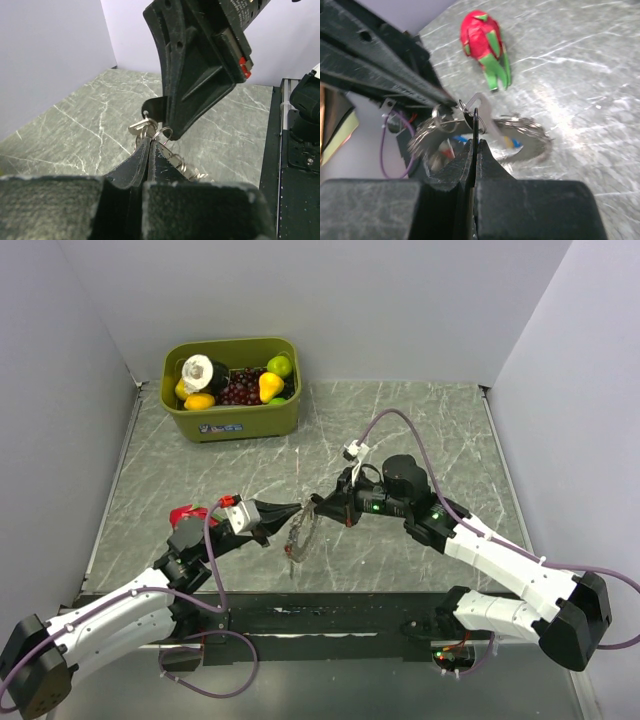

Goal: Put the keys on the keyring

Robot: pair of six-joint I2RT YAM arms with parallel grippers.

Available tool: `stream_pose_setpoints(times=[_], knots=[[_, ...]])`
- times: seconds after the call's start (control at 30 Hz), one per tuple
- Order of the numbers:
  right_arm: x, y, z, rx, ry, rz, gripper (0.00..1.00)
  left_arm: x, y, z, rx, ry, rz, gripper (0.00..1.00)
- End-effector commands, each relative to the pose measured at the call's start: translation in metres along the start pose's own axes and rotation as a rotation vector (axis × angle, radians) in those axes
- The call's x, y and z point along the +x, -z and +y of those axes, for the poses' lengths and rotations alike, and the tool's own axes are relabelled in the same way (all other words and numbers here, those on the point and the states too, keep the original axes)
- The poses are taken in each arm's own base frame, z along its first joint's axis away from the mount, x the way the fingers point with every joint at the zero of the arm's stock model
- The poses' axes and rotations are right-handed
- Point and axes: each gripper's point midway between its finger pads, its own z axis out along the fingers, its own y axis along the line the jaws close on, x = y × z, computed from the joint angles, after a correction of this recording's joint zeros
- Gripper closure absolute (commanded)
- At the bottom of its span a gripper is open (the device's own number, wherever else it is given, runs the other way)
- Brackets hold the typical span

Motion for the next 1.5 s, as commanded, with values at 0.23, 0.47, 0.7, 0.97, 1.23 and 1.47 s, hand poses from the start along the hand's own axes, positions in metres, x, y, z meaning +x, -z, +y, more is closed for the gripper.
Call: stream_pose_setpoints(times=[0.23, 0.47, 0.7, 0.97, 1.23, 1.47], knots=[[-0.004, 0.008, 0.016, -0.090, 0.057, -0.053, 1.00, -0.023, 0.002, -0.002, 0.013, -0.058, -0.071, 0.99], [0.006, -0.001, 0.001, -0.045, 0.040, -0.042, 1.00, -0.013, 0.007, -0.002, -0.001, -0.028, -0.069, 0.99], [0.024, -0.007, 0.002, -0.097, 0.043, 0.003, 0.86, -0.014, 0.015, -0.001, -0.031, -0.024, -0.101, 0.99], [0.038, -0.011, 0.001, -0.126, 0.067, 0.014, 0.55, -0.010, 0.017, 0.000, -0.044, -0.028, -0.101, 0.99], [0.039, -0.007, -0.002, -0.111, 0.101, 0.010, 0.22, -0.001, 0.021, -0.003, -0.037, -0.017, -0.096, 0.99], [0.005, 0.008, 0.000, -0.060, 0.174, -0.096, 0.14, -0.006, 0.023, -0.010, 0.005, -0.042, -0.105, 0.99]])
